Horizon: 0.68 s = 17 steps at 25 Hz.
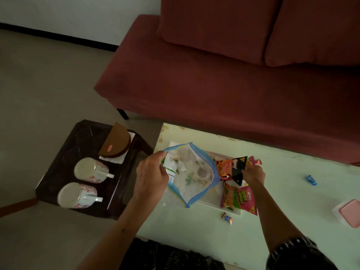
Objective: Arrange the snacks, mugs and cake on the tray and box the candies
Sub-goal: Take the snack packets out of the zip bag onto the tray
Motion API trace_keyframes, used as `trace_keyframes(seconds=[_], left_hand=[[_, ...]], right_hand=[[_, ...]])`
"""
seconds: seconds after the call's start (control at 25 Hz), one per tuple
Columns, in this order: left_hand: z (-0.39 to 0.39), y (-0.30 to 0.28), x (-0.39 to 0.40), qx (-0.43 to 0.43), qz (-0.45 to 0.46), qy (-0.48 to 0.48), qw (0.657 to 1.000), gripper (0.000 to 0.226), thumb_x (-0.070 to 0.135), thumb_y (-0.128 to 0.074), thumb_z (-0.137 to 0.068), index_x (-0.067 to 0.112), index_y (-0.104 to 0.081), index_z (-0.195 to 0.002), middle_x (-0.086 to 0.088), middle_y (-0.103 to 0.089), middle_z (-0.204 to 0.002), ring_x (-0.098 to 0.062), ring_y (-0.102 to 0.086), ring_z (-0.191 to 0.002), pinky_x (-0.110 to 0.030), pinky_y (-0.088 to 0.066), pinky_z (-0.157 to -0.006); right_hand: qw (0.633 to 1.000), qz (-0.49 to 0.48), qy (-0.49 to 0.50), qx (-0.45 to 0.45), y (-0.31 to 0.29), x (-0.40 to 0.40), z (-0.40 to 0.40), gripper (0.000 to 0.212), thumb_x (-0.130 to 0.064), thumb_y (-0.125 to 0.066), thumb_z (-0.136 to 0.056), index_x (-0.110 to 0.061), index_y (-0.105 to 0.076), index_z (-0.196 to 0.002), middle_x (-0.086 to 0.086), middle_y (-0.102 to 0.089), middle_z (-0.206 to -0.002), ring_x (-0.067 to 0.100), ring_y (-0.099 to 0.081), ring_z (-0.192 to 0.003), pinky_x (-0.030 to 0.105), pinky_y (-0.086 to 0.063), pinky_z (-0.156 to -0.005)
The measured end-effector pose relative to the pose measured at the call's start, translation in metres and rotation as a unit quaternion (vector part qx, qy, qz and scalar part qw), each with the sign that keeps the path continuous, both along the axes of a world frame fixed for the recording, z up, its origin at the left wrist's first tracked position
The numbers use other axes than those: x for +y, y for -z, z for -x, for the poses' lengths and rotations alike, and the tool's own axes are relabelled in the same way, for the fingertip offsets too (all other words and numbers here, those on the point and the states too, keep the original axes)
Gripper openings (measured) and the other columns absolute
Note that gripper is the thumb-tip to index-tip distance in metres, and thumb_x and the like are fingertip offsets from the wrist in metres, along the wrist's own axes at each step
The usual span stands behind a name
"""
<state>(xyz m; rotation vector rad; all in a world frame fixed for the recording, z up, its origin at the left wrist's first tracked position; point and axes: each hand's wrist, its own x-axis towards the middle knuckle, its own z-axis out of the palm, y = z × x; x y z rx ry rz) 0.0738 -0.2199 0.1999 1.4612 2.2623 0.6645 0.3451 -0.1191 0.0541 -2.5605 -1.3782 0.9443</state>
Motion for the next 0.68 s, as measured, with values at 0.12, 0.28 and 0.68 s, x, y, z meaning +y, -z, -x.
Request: trace_keyframes(seconds=[0.12,0.28,0.68], left_hand=[[-0.002,-0.003,0.003,-0.006,0.0,0.009,1.0,0.041,-0.007,-0.053,-0.076,0.005,-0.062,-0.114,-0.017,-0.07,-0.107,-0.035,-0.064,-0.098,-0.037,-0.047,-0.086],[-0.006,-0.009,0.007,-0.029,-0.011,0.02,0.999,0.04,-0.007,-0.054,-0.076,0.005,-0.063,-0.113,-0.017,-0.07,-0.105,-0.034,-0.064,-0.098,-0.037,-0.048,-0.086],[-0.015,-0.019,-0.006,-0.09,-0.032,0.101,0.99,0.04,0.005,-0.059,-0.082,0.005,-0.057,-0.122,-0.011,-0.064,-0.121,-0.021,-0.061,-0.112,-0.021,-0.037,-0.097]], right_hand=[[0.968,-0.224,0.068,0.093,-0.058,-0.014,0.031,0.027,-0.015,-0.058,-0.085,-0.011,-0.066,-0.11,0.011,-0.071,-0.107,0.021,-0.066,-0.097,0.021,-0.044,-0.08],[0.917,-0.317,-0.076,0.231,-0.123,-0.062,0.105,0.013,-0.037,-0.059,-0.076,-0.03,-0.07,-0.073,-0.011,-0.072,-0.068,0.0,-0.064,-0.057,0.011,-0.047,-0.055],[0.968,0.077,-0.233,0.055,-0.048,-0.032,0.193,0.037,-0.034,-0.044,-0.091,-0.005,-0.063,-0.105,0.012,-0.069,-0.106,0.026,-0.067,-0.098,0.021,-0.04,-0.057]])
